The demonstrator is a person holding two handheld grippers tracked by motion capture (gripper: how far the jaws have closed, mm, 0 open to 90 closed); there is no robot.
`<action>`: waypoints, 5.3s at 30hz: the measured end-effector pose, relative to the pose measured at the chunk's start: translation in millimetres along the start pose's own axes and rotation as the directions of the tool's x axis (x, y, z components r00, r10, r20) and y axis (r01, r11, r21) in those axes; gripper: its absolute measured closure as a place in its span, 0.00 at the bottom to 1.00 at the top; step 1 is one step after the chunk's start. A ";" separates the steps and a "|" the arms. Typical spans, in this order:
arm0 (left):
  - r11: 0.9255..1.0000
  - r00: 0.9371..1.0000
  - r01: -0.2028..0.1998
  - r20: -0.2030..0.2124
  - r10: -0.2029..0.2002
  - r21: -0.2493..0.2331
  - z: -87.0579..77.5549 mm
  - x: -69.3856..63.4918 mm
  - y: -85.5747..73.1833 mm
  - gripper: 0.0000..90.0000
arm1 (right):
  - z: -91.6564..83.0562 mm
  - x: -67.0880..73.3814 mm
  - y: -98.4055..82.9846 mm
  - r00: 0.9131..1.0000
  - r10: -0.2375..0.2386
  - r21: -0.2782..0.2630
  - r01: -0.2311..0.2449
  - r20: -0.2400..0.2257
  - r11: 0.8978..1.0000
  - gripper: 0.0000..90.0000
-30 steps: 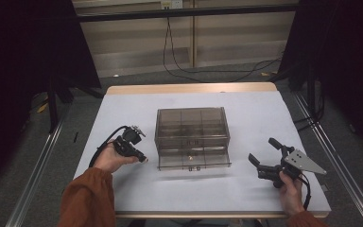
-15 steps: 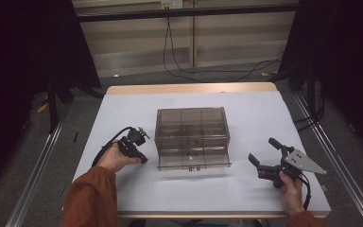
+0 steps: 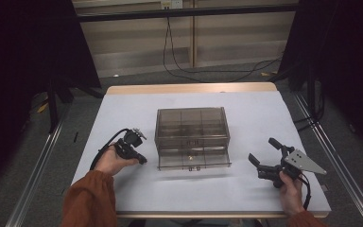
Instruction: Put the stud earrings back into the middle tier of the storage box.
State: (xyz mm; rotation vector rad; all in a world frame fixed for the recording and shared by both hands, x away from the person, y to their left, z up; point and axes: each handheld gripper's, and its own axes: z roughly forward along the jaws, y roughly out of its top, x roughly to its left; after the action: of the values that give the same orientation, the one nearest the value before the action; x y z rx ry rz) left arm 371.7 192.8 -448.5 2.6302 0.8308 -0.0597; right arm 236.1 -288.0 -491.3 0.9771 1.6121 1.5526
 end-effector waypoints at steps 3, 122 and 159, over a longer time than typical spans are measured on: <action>0.999 1.000 0.011 0.007 -0.010 -0.038 -1.9 -1.7 -4.9 0.96 | 0.0 0.0 0.0 1.000 0.000 0.000 0.000 0.000 1.000 0.03; 0.933 0.931 -0.360 0.054 0.360 -0.021 19.7 -110.9 132.7 0.85 | 0.0 -0.4 -0.2 1.000 -0.002 -0.006 0.002 -0.005 1.000 0.03; 0.867 1.000 -0.024 -0.028 0.011 -0.499 -46.0 -64.0 7.0 0.18 | -0.1 0.2 -0.1 1.000 -0.004 -0.003 0.004 0.002 1.000 0.03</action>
State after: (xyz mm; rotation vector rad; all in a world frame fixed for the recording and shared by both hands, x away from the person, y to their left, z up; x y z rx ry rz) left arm 319.6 169.6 -393.7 2.1484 0.7133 0.1718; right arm 236.0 -287.9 -491.4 0.9726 1.6090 1.5503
